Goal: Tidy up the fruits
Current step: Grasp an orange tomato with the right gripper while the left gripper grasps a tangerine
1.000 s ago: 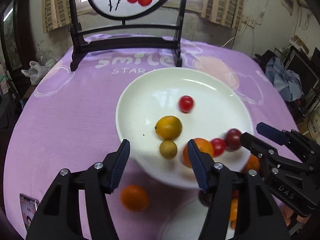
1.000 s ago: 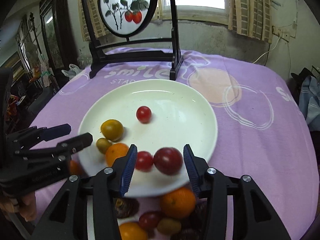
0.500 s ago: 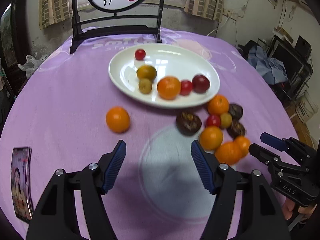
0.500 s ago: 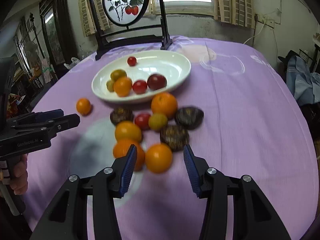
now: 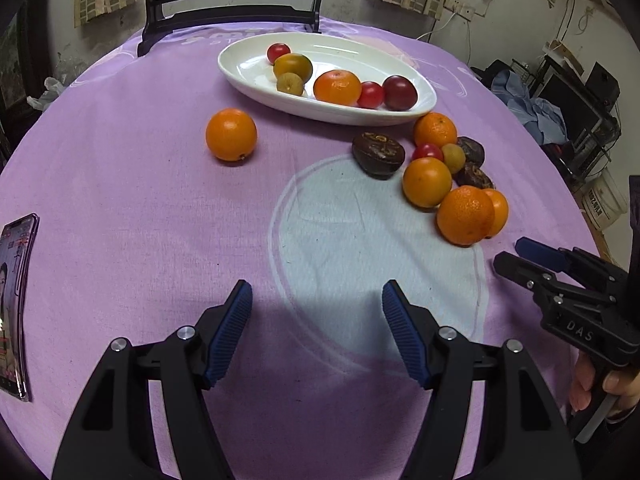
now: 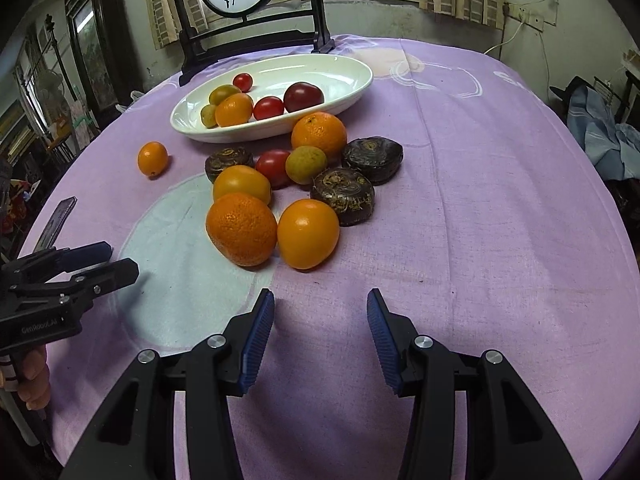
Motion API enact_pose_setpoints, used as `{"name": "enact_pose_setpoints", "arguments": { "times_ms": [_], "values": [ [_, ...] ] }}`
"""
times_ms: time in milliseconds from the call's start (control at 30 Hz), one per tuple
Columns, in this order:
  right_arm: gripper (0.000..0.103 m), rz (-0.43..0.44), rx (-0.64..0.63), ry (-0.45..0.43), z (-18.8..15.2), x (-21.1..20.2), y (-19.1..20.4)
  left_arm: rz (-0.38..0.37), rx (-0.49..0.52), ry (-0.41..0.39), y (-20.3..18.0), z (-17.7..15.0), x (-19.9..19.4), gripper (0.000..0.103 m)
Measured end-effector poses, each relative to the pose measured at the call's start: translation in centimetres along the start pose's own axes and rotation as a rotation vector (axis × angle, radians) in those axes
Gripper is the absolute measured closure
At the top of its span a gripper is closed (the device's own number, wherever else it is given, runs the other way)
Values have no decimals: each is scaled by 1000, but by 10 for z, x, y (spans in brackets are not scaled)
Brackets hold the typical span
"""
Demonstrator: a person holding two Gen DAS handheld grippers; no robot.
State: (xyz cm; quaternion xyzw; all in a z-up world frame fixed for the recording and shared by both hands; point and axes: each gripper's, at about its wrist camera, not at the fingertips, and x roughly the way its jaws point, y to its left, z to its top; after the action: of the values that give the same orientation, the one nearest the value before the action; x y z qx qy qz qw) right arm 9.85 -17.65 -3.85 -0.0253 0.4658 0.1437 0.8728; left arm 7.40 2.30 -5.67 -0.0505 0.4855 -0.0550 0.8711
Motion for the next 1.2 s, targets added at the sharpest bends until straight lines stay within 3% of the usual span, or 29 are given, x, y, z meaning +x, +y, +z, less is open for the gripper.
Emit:
{"name": "enact_pose_setpoints", "arguments": {
  "times_ms": [133, 267, 400, 533, 900, 1200],
  "values": [
    [54, -36, -24, 5, 6, 7, 5, -2, 8, -7, -2, 2, 0, 37],
    [54, -59, -51, 7, 16, 16, 10, 3, 12, -12, -1, 5, 0, 28],
    [56, -61, -37, 10, 28, 23, 10, -25, -9, 12, 2, 7, 0, 26],
    [65, -64, -49, 6, 33, 26, 16, -20, -13, 14, 1, 7, -1, 26],
    [65, 16, 35, -11, 4, -5, -10, -17, 60, 7, -34, 7, -7, 26],
    [65, 38, 57, -54, -13, -28, -35, -6, 123, 27, -81, 15, 21, 26]
  ]
}}
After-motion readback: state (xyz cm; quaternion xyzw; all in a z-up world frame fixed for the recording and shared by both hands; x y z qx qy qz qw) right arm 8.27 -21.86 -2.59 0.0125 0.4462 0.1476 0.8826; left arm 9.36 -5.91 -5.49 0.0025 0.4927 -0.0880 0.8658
